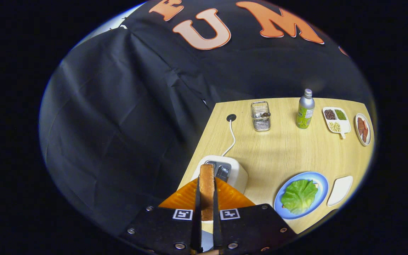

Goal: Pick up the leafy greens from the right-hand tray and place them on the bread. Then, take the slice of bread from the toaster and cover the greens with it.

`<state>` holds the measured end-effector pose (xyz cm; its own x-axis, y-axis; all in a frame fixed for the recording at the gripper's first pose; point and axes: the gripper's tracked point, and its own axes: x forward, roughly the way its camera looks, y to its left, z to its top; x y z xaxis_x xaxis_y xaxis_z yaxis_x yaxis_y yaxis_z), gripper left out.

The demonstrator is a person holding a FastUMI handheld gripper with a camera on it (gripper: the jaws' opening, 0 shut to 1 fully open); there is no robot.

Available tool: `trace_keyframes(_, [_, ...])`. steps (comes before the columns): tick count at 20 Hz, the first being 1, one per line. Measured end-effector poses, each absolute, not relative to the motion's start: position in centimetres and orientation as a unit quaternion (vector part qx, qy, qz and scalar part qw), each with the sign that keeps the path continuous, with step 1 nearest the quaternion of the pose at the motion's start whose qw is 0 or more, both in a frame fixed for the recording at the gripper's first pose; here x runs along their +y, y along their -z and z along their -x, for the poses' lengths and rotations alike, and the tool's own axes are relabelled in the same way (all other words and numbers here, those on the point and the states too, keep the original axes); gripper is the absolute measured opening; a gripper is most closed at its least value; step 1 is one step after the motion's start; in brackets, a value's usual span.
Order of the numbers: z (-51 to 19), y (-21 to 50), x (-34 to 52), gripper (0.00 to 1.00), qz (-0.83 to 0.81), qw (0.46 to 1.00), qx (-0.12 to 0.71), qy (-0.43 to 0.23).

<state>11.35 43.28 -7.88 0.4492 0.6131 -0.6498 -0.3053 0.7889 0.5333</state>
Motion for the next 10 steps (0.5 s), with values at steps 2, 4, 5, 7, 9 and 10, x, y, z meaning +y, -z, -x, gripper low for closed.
trace_keyframes(2, [-10.9, 8.3, 41.7, 0.14, -0.178, 0.834, 0.441, -0.279])
trace_keyframes(4, [-10.2, 9.0, 39.9, 0.13, -0.183, 0.833, 0.438, -0.284])
trace_keyframes(5, [-9.8, 9.4, 39.1, 0.13, -0.187, 0.832, 0.438, -0.285])
trace_keyframes(7, [-9.5, 9.8, 37.4, 0.13, -0.19, 0.833, 0.433, -0.288])
trace_keyframes(9, [-9.3, 10.1, 36.0, 0.14, -0.191, 0.836, 0.424, -0.29])
trace_keyframes(10, [-9.2, 10.2, 35.3, 0.14, -0.192, 0.837, 0.421, -0.292])
